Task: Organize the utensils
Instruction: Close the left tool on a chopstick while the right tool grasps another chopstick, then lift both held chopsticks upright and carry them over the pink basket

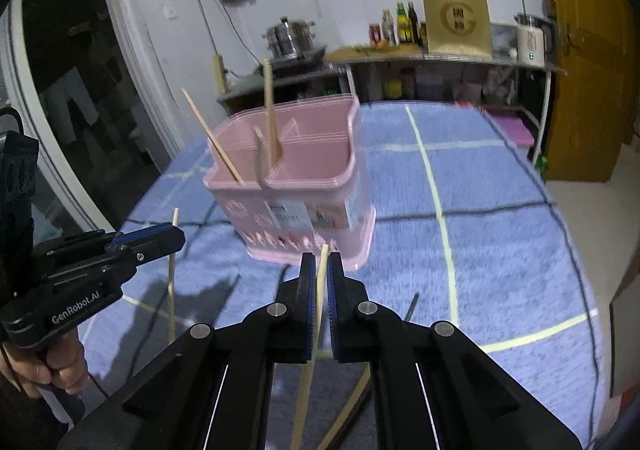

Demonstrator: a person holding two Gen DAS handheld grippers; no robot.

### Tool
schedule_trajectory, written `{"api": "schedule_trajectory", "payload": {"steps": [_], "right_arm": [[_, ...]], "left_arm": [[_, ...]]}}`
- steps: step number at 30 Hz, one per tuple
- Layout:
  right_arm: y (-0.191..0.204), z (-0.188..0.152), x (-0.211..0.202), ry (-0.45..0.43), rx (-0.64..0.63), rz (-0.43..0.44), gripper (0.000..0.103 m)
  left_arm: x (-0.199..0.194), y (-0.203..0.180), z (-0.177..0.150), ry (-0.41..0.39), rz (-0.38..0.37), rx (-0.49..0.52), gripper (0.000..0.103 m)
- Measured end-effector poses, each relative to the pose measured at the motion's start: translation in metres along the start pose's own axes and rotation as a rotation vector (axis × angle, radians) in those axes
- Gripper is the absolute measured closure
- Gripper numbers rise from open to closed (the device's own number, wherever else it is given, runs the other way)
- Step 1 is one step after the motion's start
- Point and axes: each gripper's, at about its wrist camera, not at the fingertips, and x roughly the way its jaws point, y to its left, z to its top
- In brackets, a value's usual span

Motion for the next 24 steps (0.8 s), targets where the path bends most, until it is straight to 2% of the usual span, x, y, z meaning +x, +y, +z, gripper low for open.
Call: {"api": "schedule_trajectory", "payload": {"steps": [6,24], "right_arm": [[0.010,0.015,-0.025,-0.073,-0.029,0.009,0.098],[0.022,0.024,-0.053,-0.139,-0.081,0.022,0.099]], "left_arm": [[-0.031,0.001,0.014,-0.069,-0.008,0.002,0.098],[-0.060,-0.008,0.020,-0.102,-0.022,0.027,0.098]]}}
